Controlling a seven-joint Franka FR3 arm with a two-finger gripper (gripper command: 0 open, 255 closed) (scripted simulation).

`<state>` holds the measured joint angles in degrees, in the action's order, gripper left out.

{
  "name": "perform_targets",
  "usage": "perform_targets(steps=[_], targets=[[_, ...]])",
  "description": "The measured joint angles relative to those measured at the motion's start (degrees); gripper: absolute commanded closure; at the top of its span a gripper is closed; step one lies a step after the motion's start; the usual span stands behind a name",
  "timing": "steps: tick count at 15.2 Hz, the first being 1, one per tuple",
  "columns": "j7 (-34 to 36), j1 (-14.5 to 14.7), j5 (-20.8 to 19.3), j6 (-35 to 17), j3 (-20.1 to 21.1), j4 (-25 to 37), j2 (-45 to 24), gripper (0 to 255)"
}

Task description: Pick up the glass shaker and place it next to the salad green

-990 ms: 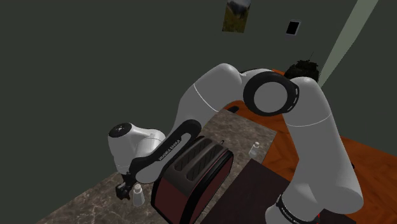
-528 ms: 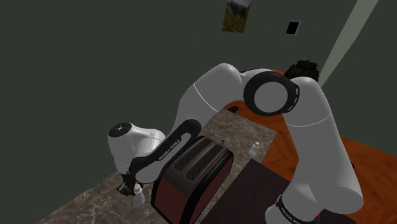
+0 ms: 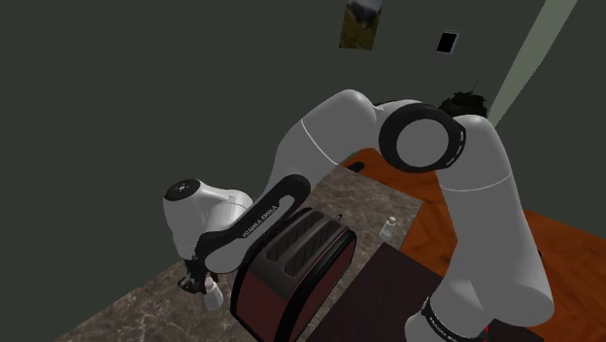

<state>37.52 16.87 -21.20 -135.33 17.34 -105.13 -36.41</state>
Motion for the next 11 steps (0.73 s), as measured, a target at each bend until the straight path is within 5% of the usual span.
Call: perform_targets(steps=[11], targets=[[-1.9, -1.3, 2.7, 5.6, 2.0, -0.3, 6.1, 255]])
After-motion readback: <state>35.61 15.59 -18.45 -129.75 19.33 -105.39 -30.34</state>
